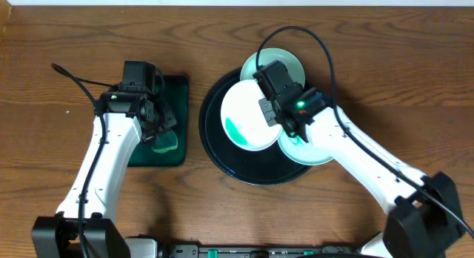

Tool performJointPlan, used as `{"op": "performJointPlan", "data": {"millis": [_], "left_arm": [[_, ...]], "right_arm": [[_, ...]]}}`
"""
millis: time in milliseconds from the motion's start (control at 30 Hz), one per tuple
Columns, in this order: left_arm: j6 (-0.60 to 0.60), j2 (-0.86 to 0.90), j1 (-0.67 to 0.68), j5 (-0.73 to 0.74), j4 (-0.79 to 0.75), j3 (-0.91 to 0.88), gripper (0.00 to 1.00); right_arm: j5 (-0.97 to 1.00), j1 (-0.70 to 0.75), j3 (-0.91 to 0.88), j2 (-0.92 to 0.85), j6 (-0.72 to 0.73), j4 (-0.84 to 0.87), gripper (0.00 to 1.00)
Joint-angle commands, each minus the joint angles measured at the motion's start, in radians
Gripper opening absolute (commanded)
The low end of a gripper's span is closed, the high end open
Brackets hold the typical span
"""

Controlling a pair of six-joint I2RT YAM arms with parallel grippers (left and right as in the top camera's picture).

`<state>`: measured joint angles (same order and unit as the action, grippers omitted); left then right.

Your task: Clean dirty plates on tray and stack at the side

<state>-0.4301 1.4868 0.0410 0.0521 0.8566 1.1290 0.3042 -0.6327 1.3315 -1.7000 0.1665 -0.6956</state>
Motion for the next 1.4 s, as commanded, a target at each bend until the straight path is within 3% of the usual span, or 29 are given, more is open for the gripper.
{"op": "performJointPlan", "data": {"millis": [0,200,600,1067,1367], "left_arm": [[-0.004,0.01,-0.003,-0.016,0.002,-0.001,0.07],[-0.004,0.01,-0.003,-0.016,0.002,-0.001,0.07],[-0.001,0.01,-0.003,-0.016,0.002,-0.001,0.07],[-0.001,0.01,-0.003,-0.016,0.002,-0.001,0.07],[-0.001,0.01,-0.003,-0.016,0.003,-0.001,0.07]], "right_arm": [[0.128,-0.005,-0.005,0.072,-0.069,0.0,0.01],[0.277,-0.018,-0.005,0.114,-0.147,-0.003,0.01],[0.597,-0.175,-0.005,0.123,-0.448,-0.003,0.01],[1.023,-0.406,-0.005,0.123,-0.604,-0.003,0.01],[1.083,-0.443,-0.005,0.123,-0.629,-0.003,0.01]]}}
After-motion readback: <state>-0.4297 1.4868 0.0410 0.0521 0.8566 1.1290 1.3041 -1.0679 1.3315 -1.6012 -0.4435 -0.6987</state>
